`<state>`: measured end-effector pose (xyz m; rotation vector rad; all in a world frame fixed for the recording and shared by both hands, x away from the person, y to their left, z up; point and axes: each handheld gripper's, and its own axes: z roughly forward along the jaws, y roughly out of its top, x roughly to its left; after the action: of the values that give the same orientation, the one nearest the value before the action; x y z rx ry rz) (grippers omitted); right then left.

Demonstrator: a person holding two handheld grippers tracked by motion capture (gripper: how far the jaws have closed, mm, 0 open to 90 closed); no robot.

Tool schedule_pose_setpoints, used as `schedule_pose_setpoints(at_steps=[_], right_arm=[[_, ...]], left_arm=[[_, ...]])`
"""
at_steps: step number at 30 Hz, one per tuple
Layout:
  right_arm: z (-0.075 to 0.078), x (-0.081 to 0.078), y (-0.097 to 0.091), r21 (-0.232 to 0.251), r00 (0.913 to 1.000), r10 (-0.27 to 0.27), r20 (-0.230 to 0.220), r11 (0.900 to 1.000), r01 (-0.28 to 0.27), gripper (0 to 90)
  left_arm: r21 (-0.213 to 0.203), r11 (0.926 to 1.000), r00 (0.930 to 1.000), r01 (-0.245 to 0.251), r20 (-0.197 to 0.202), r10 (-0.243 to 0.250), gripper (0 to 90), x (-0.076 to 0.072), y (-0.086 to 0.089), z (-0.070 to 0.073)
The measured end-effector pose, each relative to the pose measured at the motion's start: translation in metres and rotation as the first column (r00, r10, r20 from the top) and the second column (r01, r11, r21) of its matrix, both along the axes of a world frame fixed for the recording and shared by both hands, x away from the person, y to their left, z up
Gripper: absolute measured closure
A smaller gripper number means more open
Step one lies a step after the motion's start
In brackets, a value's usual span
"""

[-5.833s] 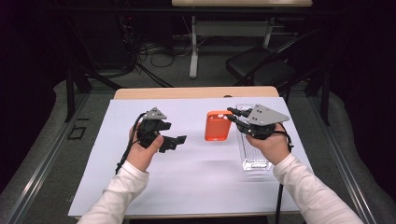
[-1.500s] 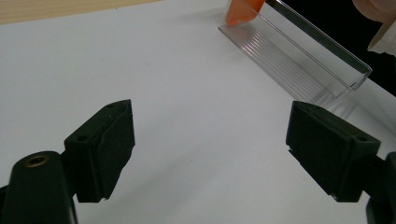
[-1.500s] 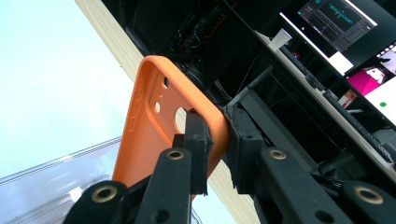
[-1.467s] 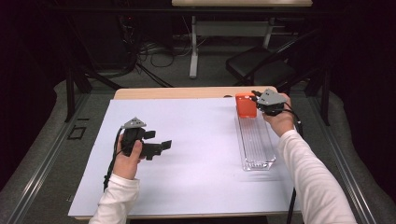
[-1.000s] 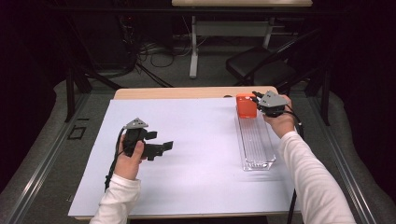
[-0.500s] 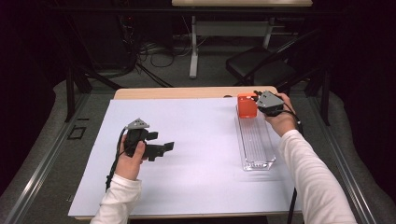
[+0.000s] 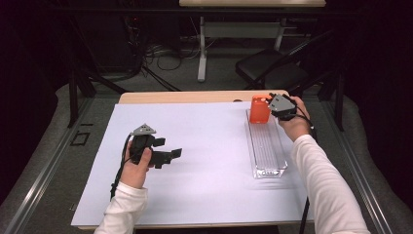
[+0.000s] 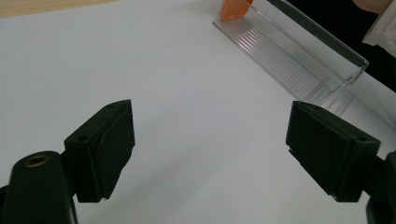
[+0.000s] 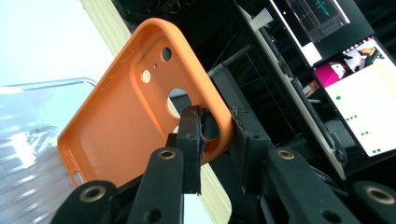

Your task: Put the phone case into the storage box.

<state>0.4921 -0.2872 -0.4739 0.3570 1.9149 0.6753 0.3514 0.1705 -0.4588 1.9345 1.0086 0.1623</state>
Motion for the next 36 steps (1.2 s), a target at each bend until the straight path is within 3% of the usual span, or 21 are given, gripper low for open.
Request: schedule_pose_setpoints(at_steps=[7, 20, 36], right_arm=[[-0.002, 0.005, -0.002, 0.023, 0.9998, -0.020, -0.010, 0.9995, 0.020, 70.9], [-0.004, 0.009, 0.000, -0.004, 0.9984, -0.056, 0.012, 0.9984, 0.056, 67.0], [-0.006, 0.011, -0.002, 0.052, 0.9972, -0.075, 0.011, 0.9959, 0.074, 58.9]], left_arm=[[-0.004, 1.0000, 1.0000, -0.003, -0.002, 0.003, 15.7, 0.000, -0.001, -0.001], [-0.001, 1.0000, 1.0000, -0.002, -0.005, 0.002, 15.7, 0.000, 0.000, -0.001], [-0.002, 1.0000, 1.0000, -0.005, -0.007, 0.005, 15.7, 0.000, 0.000, -0.002]])
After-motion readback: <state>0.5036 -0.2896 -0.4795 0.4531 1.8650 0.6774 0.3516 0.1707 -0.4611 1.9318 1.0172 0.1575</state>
